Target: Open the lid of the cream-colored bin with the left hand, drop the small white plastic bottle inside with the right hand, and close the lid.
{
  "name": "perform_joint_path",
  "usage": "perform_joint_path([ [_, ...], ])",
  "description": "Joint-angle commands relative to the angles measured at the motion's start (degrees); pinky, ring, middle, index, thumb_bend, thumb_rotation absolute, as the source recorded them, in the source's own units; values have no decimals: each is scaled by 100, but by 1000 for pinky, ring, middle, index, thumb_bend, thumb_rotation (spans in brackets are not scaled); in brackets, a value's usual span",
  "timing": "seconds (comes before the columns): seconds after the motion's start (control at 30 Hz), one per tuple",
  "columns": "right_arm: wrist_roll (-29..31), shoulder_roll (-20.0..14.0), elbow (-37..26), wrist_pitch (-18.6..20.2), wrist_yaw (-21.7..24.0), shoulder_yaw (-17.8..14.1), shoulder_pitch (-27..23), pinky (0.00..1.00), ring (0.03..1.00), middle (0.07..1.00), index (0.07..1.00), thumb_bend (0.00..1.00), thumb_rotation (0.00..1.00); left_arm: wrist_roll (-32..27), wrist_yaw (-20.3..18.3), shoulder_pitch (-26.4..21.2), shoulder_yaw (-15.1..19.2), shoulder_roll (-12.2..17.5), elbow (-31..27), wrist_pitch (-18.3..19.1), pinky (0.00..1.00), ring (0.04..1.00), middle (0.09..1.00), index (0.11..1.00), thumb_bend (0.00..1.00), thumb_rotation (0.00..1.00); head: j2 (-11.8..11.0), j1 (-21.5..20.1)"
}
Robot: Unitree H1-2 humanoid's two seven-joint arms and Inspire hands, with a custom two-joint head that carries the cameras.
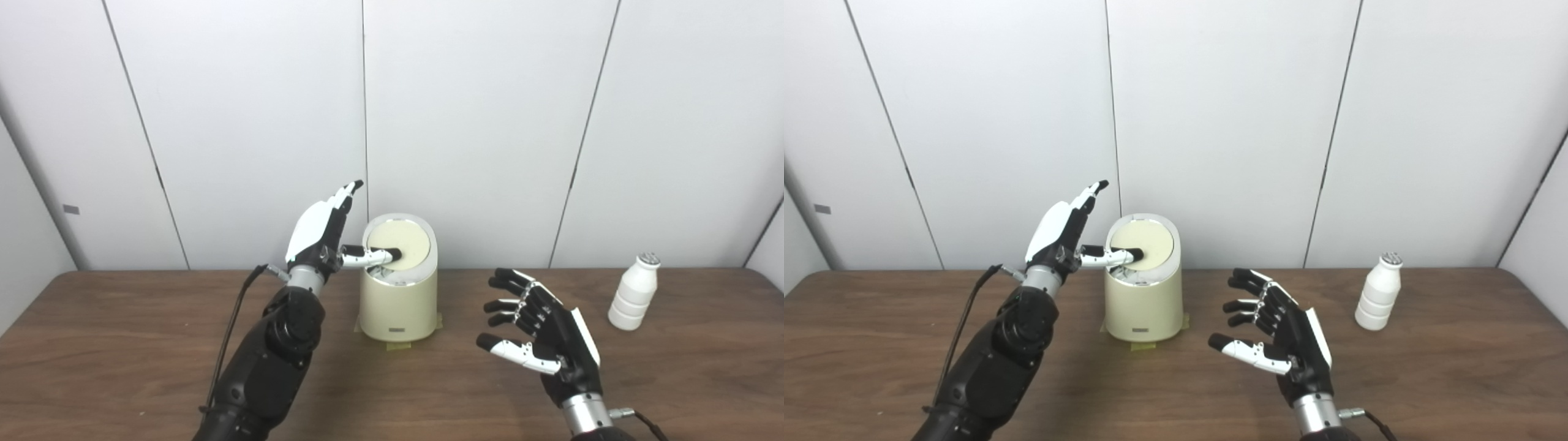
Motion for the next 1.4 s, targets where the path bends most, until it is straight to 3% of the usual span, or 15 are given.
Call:
perform_joint_path([
  [0.0, 23, 14, -151, -127, 3, 6, -221, 511, 604, 747, 736, 778, 160, 172, -15, -369, -69, 97, -200, 19, 903, 1000, 1000, 1000, 883, 160, 3, -9],
  [0.13, -31, 31, -191, -67, -38, 12, -222, 522, 607, 744, 731, 789, 165, 303, -208, -339, -215, 165, -393, 277, 927, 1000, 1000, 1000, 957, 187, 19, -13],
  [0.3, -20, 39, -243, -37, -33, 19, -210, 535, 614, 749, 735, 777, 155, 634, -484, -334, -521, 319, -599, 543, 935, 1000, 1000, 1000, 978, 193, 57, -13],
  [0.57, -41, 18, -254, -39, -24, 28, -217, 534, 621, 750, 738, 779, 171, 1738, -1187, -546, -1414, 697, -741, 1114, 975, 1000, 1000, 1000, 1000, 154, 87, 6],
  [0.63, -27, 11, -246, -44, -20, 23, -215, 529, 622, 752, 738, 775, 171, 1987, -1286, -588, -1597, 755, -736, 1194, 936, 1000, 1000, 1000, 1000, 148, 84, 10],
  [0.8, -48, 12, -229, -43, -53, 3, -210, 535, 627, 753, 739, 800, 194, 2100, -1229, -554, -1619, 765, -738, 1169, 903, 1000, 1000, 1000, 1000, 152, 70, 17],
  [0.9, -102, 4, -247, -42, -66, 18, -205, 531, 620, 748, 737, 798, 203, 1864, -977, -450, -1332, 666, -818, 1100, 924, 1000, 1000, 1000, 980, 197, 46, 33],
  [1.07, -38, 11, -182, -118, -32, 5, -215, 515, 614, 748, 740, 789, 187, 1282, -321, -221, -638, 430, -1048, 662, 933, 1000, 1000, 1000, 884, 326, 28, 47],
  [1.2, -56, -1, -120, -180, -42, -6, -220, 529, 618, 751, 740, 791, 191, 482, 23, -21, 20, 254, -1293, 0, 812, 967, 994, 1000, 805, 329, 12, 49],
  [1.3, -104, -6, -117, -163, -86, -24, -216, 527, 618, 749, 737, 809, 219, -507, -119, 336, 651, 75, -1895, -221, 751, 892, 910, 932, 758, 332, 17, 29],
  [1.37, -109, -13, -121, -141, -103, -44, -214, 534, 622, 752, 739, 819, 233, -1295, -436, 654, 1039, -84, -2453, 20, 718, 848, 864, 887, 753, 353, 22, 33],
])
